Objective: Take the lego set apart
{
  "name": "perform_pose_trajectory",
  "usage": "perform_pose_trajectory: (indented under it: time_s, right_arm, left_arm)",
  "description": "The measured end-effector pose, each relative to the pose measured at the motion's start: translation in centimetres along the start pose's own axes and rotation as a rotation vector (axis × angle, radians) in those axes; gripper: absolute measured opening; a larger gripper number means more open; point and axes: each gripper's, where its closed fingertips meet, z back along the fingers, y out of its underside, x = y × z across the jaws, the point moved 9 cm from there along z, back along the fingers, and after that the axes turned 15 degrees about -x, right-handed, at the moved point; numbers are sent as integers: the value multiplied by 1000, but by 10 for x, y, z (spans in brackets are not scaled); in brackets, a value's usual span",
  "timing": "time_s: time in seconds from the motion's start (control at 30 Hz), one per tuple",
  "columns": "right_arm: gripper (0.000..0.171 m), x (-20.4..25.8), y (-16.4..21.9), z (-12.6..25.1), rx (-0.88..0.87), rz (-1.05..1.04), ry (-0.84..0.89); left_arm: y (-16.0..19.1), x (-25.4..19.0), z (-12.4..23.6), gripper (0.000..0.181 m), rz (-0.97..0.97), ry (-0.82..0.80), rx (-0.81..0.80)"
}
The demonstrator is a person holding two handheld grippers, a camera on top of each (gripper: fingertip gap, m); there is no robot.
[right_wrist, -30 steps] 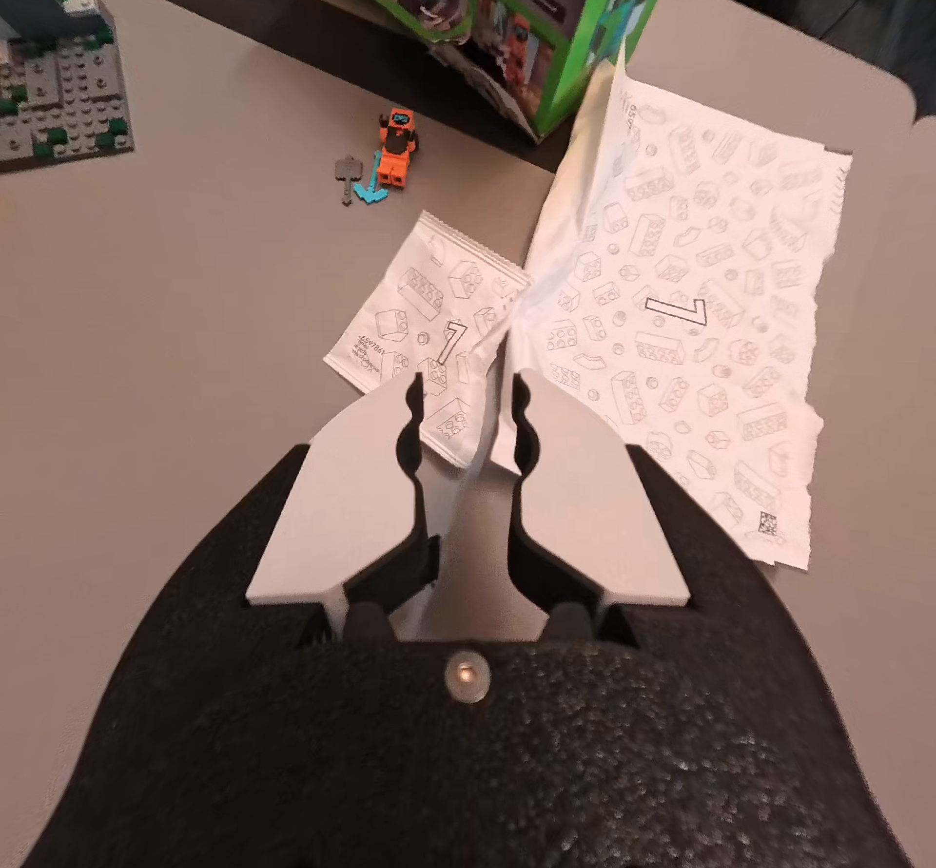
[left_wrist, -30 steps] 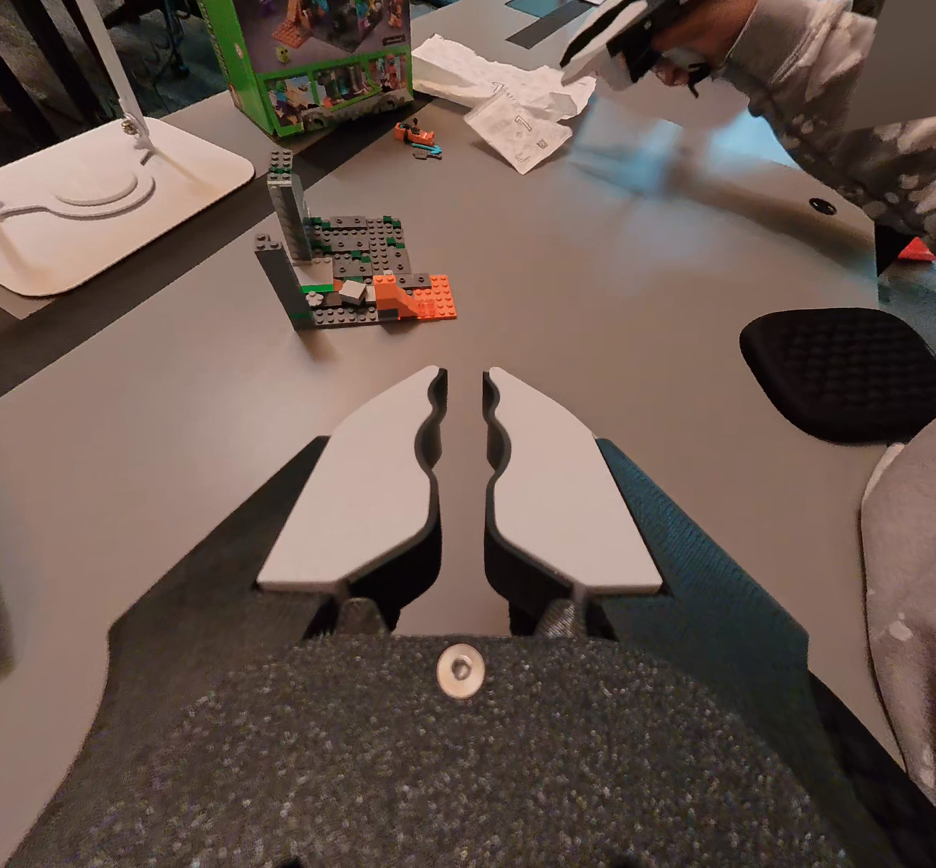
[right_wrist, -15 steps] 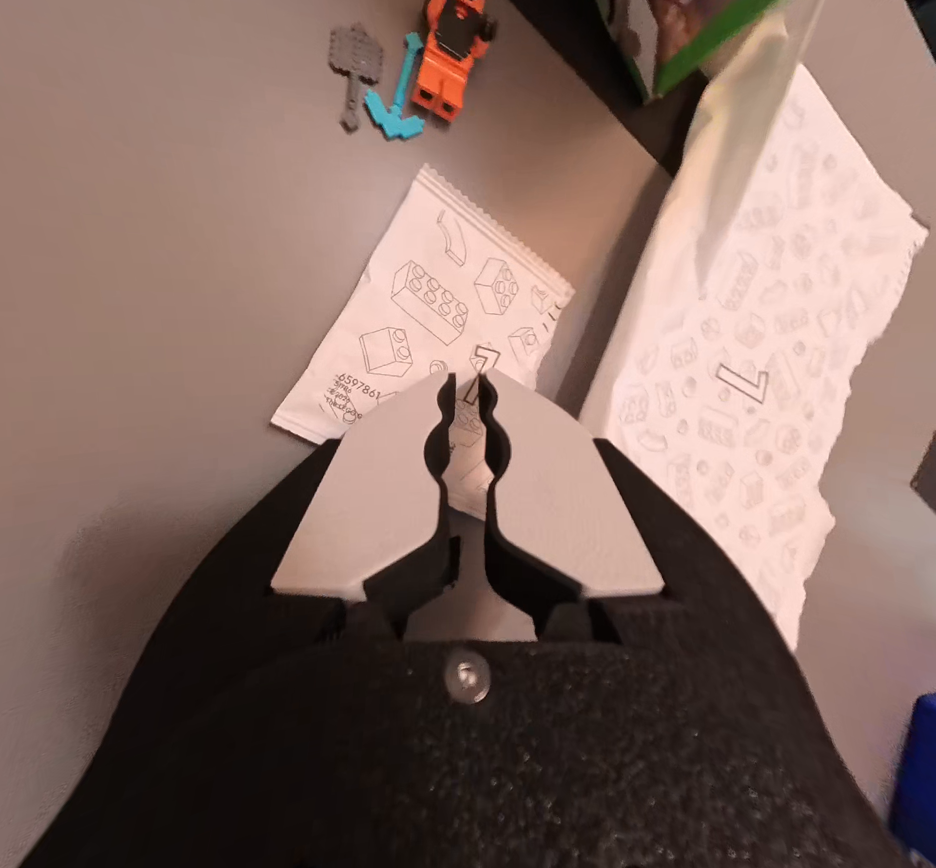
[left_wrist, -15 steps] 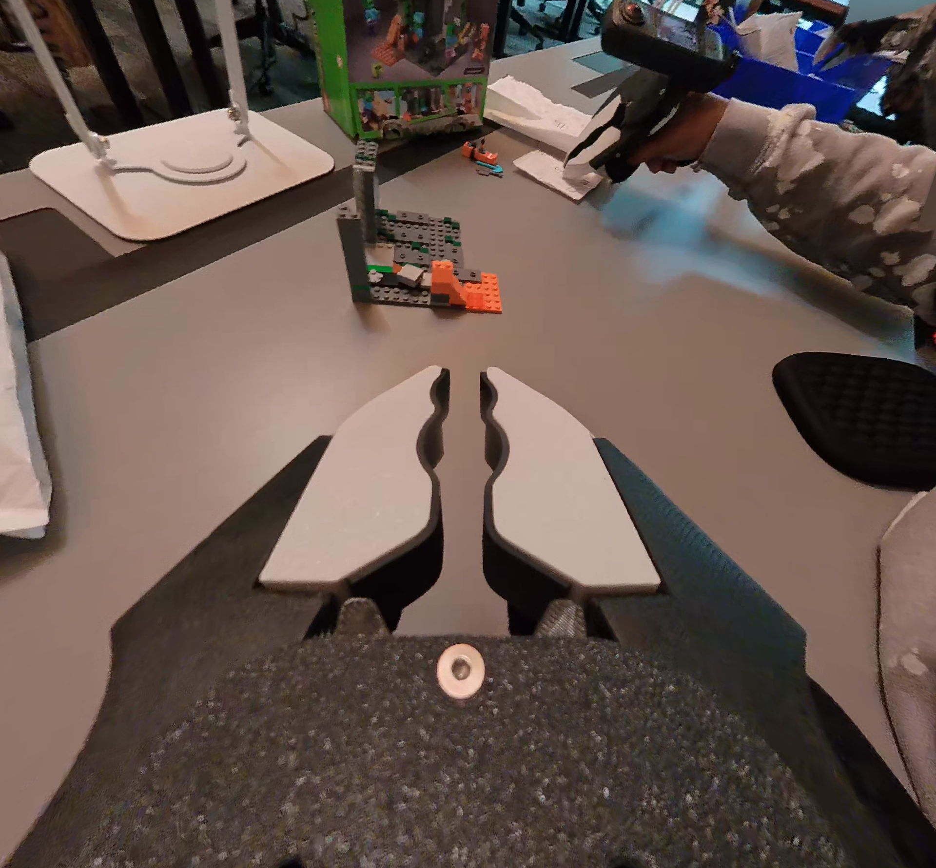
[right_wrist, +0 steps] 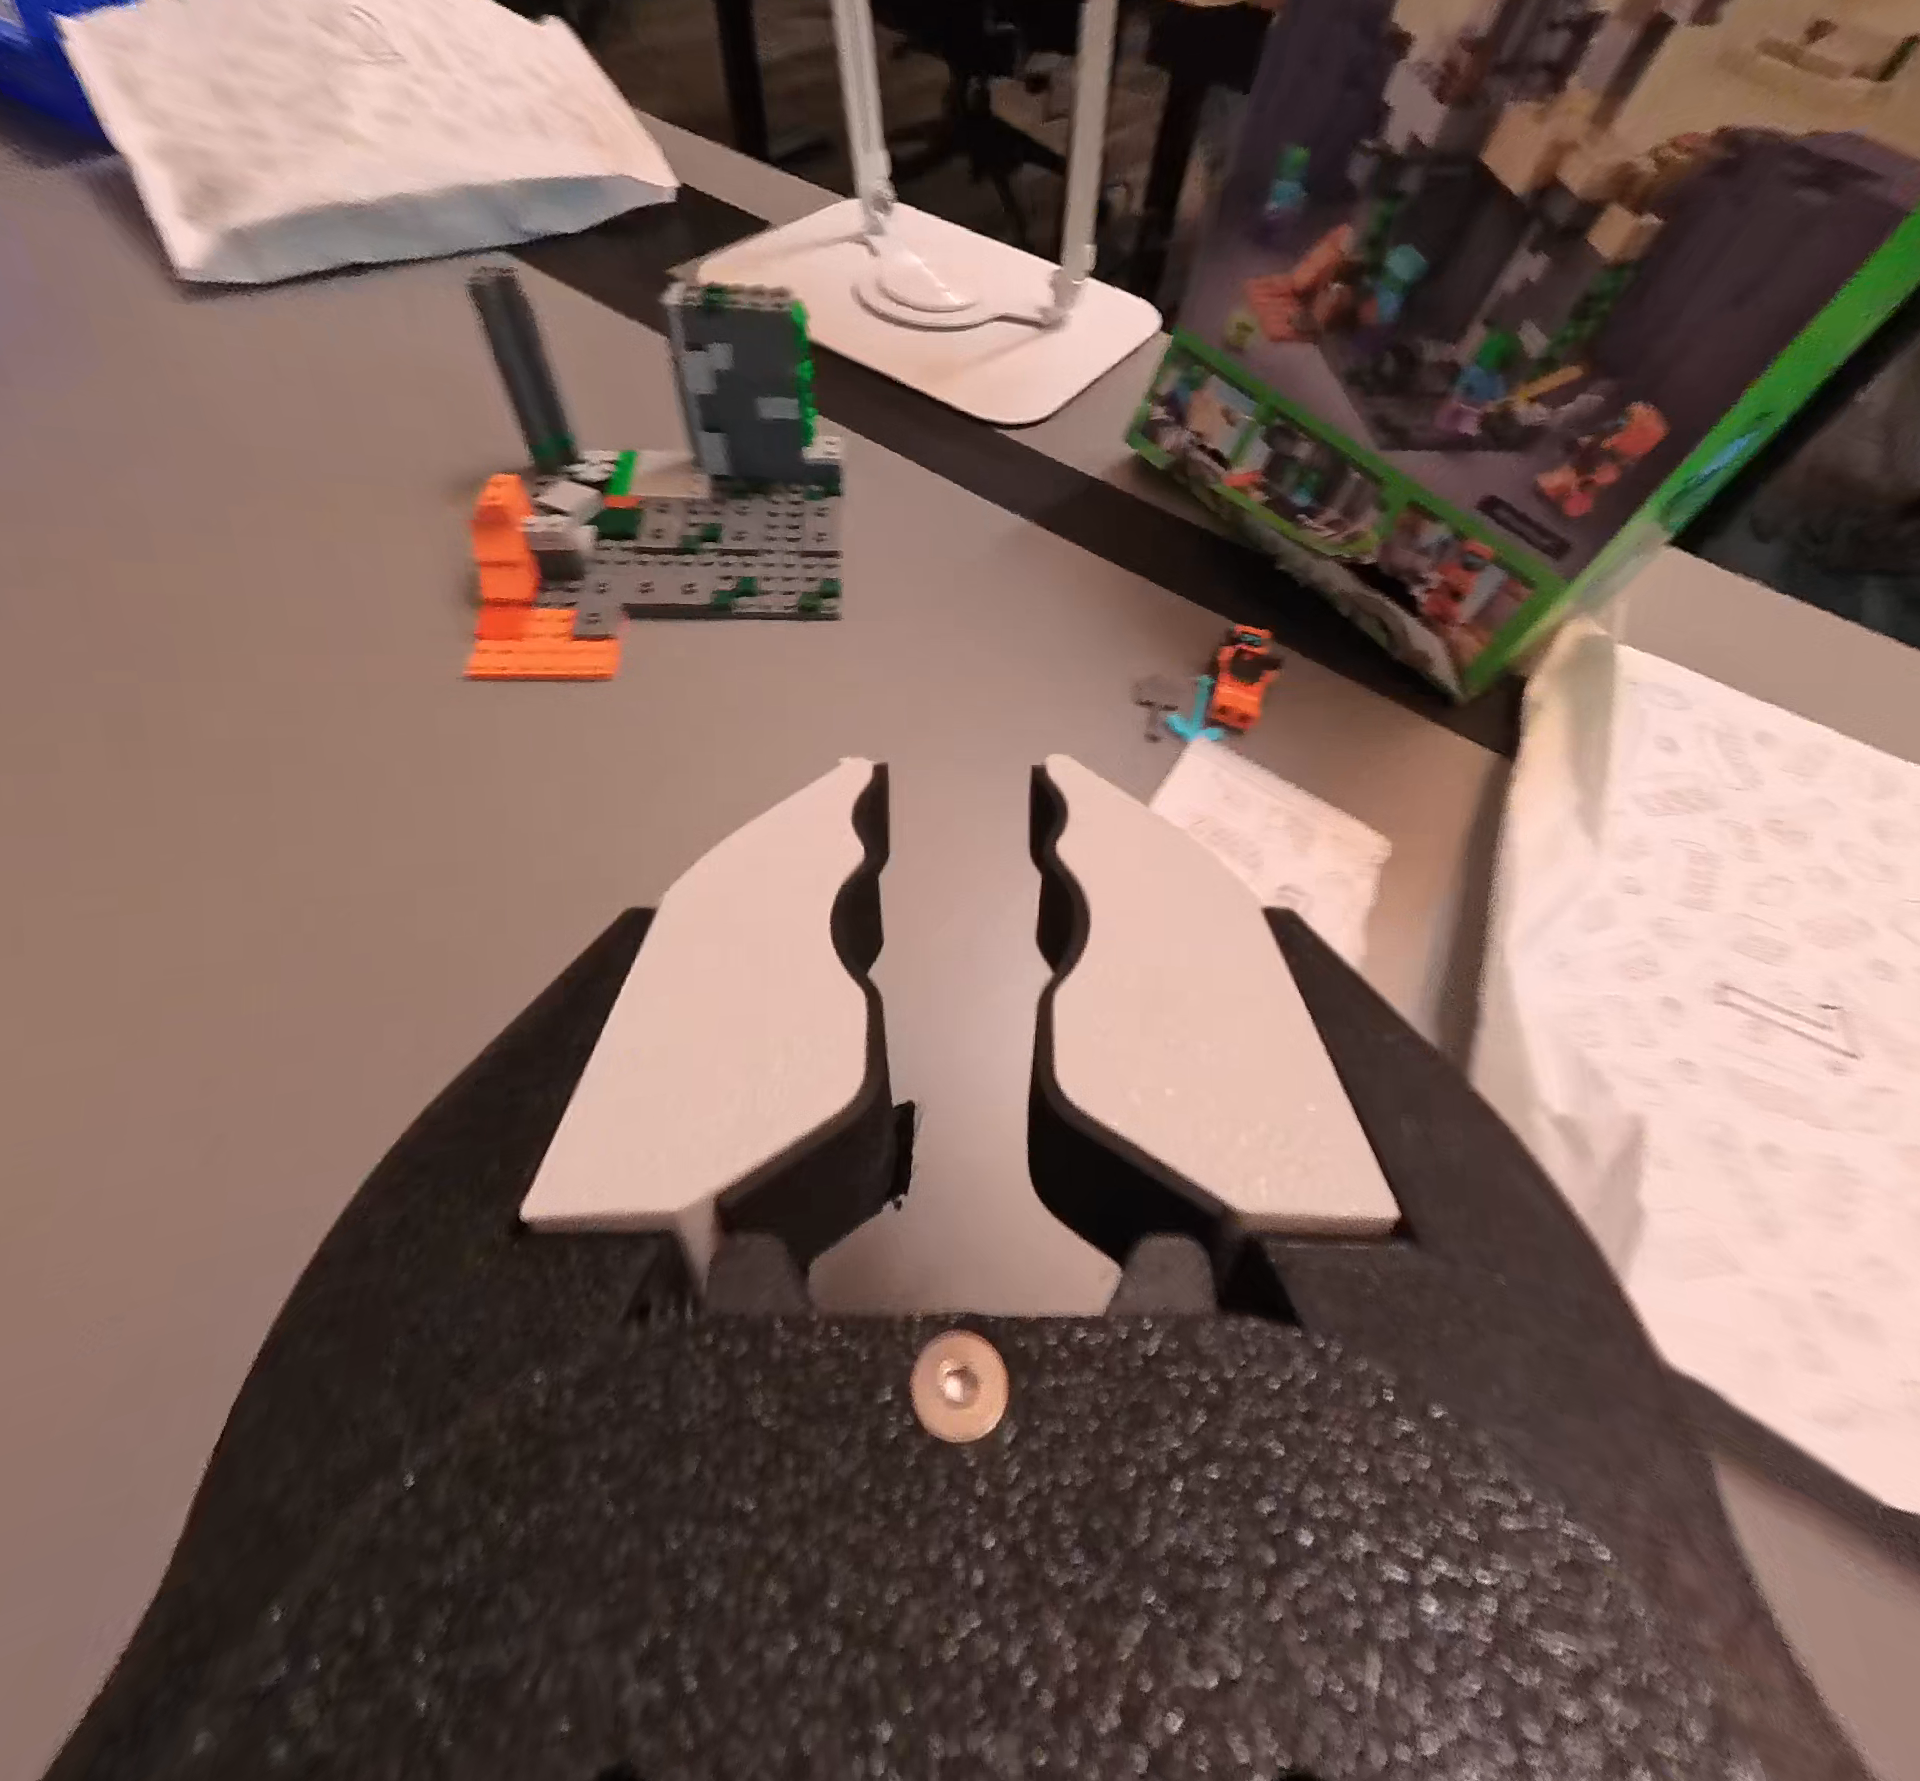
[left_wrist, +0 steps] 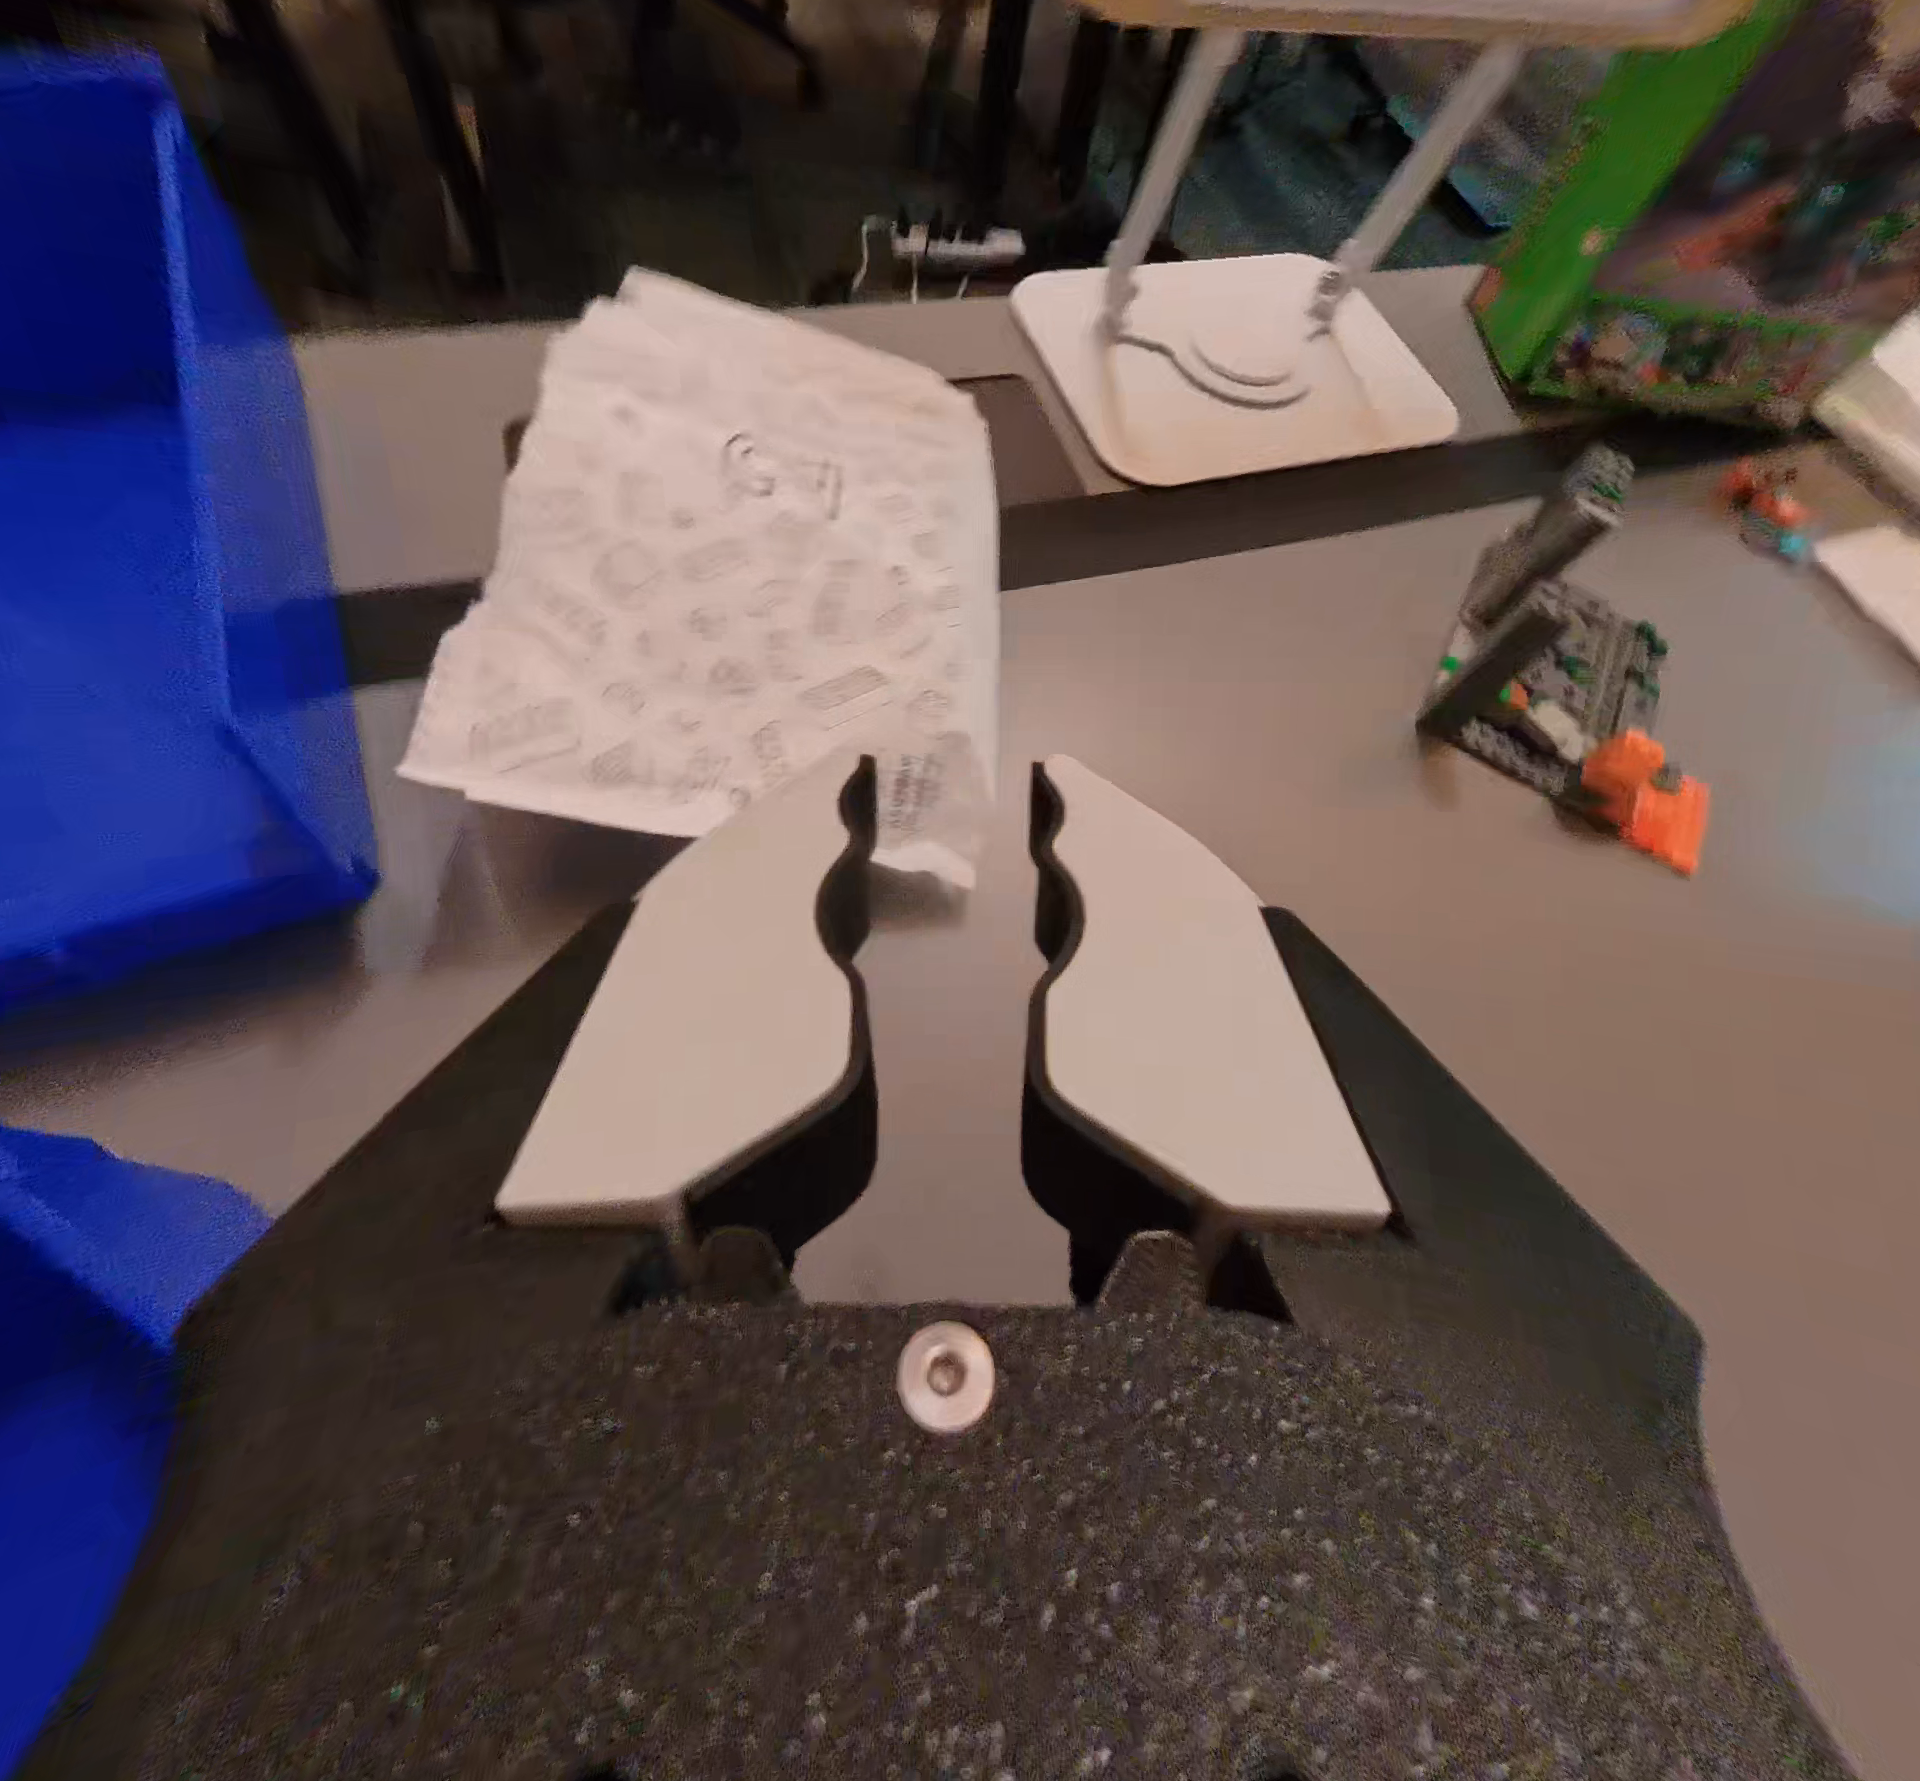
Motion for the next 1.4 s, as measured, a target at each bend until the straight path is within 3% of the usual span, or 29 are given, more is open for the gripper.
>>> perform_pose_trajectory:
  time_s: [0.13, 0.23, 0.4, 0.53, 0.7, 0.73, 0.8, 1.17, 1.4]
  right_arm:
    - [24, 20, 10, 5, -18, -14, -63]
    - [24, 27, 13, 4, -24, 13, -83]
    - [23, 34, 15, 7, -34, 12, -131]
    - [22, 33, 19, 10, -33, -17, -155]
    - [21, 35, 18, 15, -42, 7, -150]
    - [21, 36, 18, 15, -42, 12, -149]
    - [21, 35, 19, 15, -38, 15, -142]
    - [19, 39, 30, 7, 19, 32, -139]
    - [17, 39, 35, 5, 45, 54, -140]
  left_arm:
    - [7, 43, -30, 49, 455, -48, 28]
    - [31, 60, -47, 69, 510, -228, 67]
    - [53, 66, -56, 83, 589, -404, 9]
    - [67, 69, -70, 77, 735, -413, -10]
    - [73, 73, -94, 62, 857, -313, -110]
    - [73, 74, -97, 51, 844, -307, -123]
    - [69, 73, -98, 0, 778, -269, -154]
    - [11, 24, -86, 1, 48, -218, -202]
    - [26, -20, -85, 1, -312, -275, -205]
